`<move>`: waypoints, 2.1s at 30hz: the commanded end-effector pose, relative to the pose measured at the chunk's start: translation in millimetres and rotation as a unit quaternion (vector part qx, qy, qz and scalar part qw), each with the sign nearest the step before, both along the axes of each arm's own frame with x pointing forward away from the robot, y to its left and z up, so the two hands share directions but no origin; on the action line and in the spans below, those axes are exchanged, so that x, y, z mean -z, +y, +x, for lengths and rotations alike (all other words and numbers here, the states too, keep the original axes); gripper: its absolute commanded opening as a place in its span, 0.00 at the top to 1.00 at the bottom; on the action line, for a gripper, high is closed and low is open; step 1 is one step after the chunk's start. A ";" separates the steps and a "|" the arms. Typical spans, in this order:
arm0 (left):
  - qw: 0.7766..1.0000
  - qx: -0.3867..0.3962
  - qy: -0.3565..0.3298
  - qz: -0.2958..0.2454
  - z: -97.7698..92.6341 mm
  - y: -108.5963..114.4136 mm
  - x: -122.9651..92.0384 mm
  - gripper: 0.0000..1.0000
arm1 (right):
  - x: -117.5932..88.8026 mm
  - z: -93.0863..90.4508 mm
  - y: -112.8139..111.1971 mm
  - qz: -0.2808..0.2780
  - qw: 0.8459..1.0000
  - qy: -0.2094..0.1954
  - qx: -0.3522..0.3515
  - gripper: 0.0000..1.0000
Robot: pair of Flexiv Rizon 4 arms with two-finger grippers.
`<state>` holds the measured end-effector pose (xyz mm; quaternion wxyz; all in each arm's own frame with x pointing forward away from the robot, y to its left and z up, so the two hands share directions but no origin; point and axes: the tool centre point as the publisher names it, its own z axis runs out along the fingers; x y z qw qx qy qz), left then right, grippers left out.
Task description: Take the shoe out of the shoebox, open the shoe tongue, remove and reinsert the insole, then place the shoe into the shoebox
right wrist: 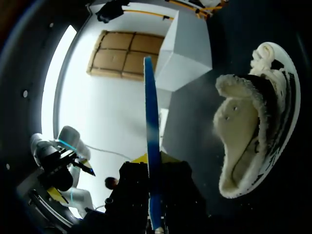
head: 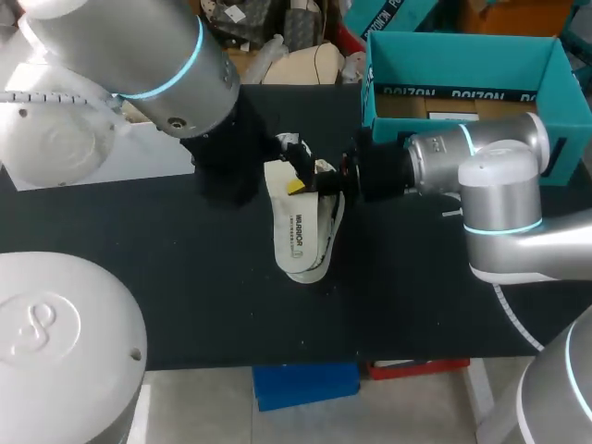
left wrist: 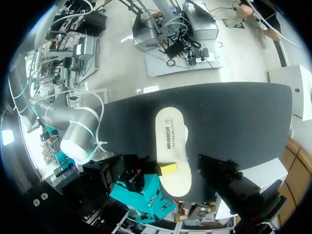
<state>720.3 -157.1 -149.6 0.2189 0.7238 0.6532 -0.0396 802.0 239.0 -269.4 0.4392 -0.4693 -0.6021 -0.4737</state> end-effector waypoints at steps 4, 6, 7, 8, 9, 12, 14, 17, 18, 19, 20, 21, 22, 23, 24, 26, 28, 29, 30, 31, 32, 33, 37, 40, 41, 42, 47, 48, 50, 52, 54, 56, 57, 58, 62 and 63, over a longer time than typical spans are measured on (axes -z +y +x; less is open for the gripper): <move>0.994 -0.021 0.012 0.110 2.3 -6.4 7.6 0.00 | 0.5 -0.2 1.2 0.000 1.000 0.000 0.001 1.00; 0.993 -0.021 0.022 0.113 1.9 -7.0 10.3 0.00 | 0.5 -0.2 1.2 0.000 1.000 0.000 0.001 1.00; 0.993 -0.023 0.023 0.116 2.0 -7.2 11.5 0.00 | 0.5 -0.2 1.2 0.000 1.000 0.000 0.001 1.00; 0.992 -0.024 0.024 0.119 2.0 -7.4 13.0 0.00 | 0.5 -0.2 1.2 0.000 1.000 0.000 0.001 1.00; 0.992 -0.026 0.027 0.121 1.8 -7.6 14.6 0.00 | 0.5 -0.2 1.2 0.000 1.000 0.000 0.001 1.00; 0.991 -0.029 0.029 0.125 0.6 -9.3 19.1 0.00 | 0.5 -0.2 1.2 0.000 1.000 0.000 0.001 1.00; 0.991 -0.027 0.034 0.127 -1.3 -10.9 21.6 0.00 | 0.5 -0.2 1.2 0.000 1.000 0.000 0.001 1.00; 0.990 -0.029 0.034 0.131 -3.0 -12.8 25.5 0.00 | 0.5 -0.2 1.2 0.000 1.000 0.000 0.001 1.00; 0.992 -0.027 0.023 0.124 -3.7 -14.2 26.7 0.00 | 0.5 -0.2 1.2 0.000 1.000 0.000 0.001 1.00; 0.990 -0.036 0.021 0.131 -4.5 -15.3 28.4 0.00 | 0.5 -0.2 1.2 0.000 1.000 0.000 0.001 1.00; 0.990 -0.040 0.016 0.136 -4.2 -15.9 31.4 0.00 | 0.5 -0.2 1.2 0.000 1.000 0.000 0.001 1.00; 0.991 -0.039 0.017 0.125 -4.1 -16.3 33.4 0.00 | 0.5 -0.2 1.2 0.000 1.000 0.000 0.001 1.00; 0.991 -0.040 0.018 0.123 -4.1 -16.6 35.4 0.00 | 0.5 -0.2 1.2 0.000 1.000 0.000 0.001 1.00; 0.991 -0.044 0.016 0.124 -3.8 -16.9 38.1 0.00 | 0.5 -0.2 1.2 0.000 1.000 0.000 0.001 1.00; 0.993 -0.039 0.010 0.110 -3.4 -17.6 39.7 0.00 | 0.5 -0.2 1.2 0.000 1.000 0.000 0.001 1.00; 0.994 -0.031 0.015 0.102 -4.1 -19.8 42.9 0.00 | 0.5 -0.2 1.2 0.000 1.000 0.000 0.001 1.00; 0.995 -0.037 0.013 0.090 -1.9 -19.9 46.1 0.00 | 0.5 -0.2 1.2 0.000 1.000 0.000 0.001 1.00; 0.995 -0.040 0.019 0.086 -0.6 -19.7 47.9 0.00 | 0.5 -0.2 1.2 0.000 1.000 0.000 0.001 1.00; 0.995 -0.041 0.017 0.086 0.2 -19.8 49.4 0.00 | 0.5 -0.2 1.2 0.000 1.000 0.000 0.001 1.00; 0.995 -0.042 0.017 0.086 0.6 -20.1 51.2 0.00 | 0.5 -0.2 1.2 0.000 1.000 0.000 0.001 1.00; 0.995 -0.042 0.019 0.087 0.9 -20.3 53.2 0.00 | 0.5 -0.2 1.2 0.000 1.000 0.000 0.001 1.00; 0.995 -0.042 0.019 0.088 1.0 -20.6 54.7 0.00 | 0.5 -0.2 1.2 0.000 1.000 0.000 0.001 1.00; 0.994 -0.047 0.022 0.093 2.0 -20.5 58.7 0.00 | 0.5 -0.2 1.2 0.000 1.000 0.000 0.001 1.00; 0.994 -0.048 0.023 0.096 2.3 -20.1 59.8 0.00 | 0.5 -0.2 1.2 0.000 1.000 0.000 0.001 1.00; 0.994 -0.048 0.024 0.096 2.5 -19.9 59.9 0.00 | 0.5 -0.2 1.2 0.000 1.000 0.000 0.001 1.00; 0.994 -0.049 0.024 0.097 2.6 -19.7 59.9 0.00 | 0.5 -0.2 1.2 0.000 1.000 0.000 0.001 1.00; 0.993 -0.056 0.022 0.100 7.3 -17.3 58.0 0.00 | 0.5 -0.2 1.2 0.000 1.000 0.000 0.001 1.00; 0.993 -0.058 0.022 0.100 9.2 -16.9 57.0 0.00 | 0.5 -0.2 1.2 0.000 1.000 0.000 0.001 1.00; 0.993 -0.061 0.020 0.097 13.5 -15.9 55.0 0.00 | 0.5 -0.2 1.2 0.000 1.000 0.000 0.001 1.00; 0.994 -0.066 0.021 0.089 19.0 -14.7 53.4 0.00 | 0.5 -0.2 1.2 0.000 1.000 0.000 0.001 1.00; 0.994 -0.069 0.019 0.088 24.5 -13.3 51.4 0.00 | 0.5 -0.2 1.2 0.000 1.000 0.000 0.001 1.00; 0.993 -0.072 0.018 0.088 31.9 -12.0 50.3 0.00 | 0.5 -0.2 1.2 0.000 1.000 0.000 0.001 1.00; 0.993 -0.072 0.018 0.087 35.3 -11.7 49.7 0.00 | 0.5 -0.2 1.2 0.000 1.000 0.000 0.001 1.00; 0.993 -0.072 0.018 0.087 39.8 -11.3 49.4 0.00 | 0.5 -0.2 1.2 0.000 1.000 0.000 0.001 1.00; 0.994 -0.073 0.016 0.085 60.3 -10.1 46.8 0.00 | 0.5 -0.2 1.2 0.000 1.000 0.000 0.001 1.00; 0.994 -0.073 0.016 0.085 66.5 -10.2 45.7 0.00 | 0.5 -0.2 1.2 0.000 1.000 0.000 0.001 1.00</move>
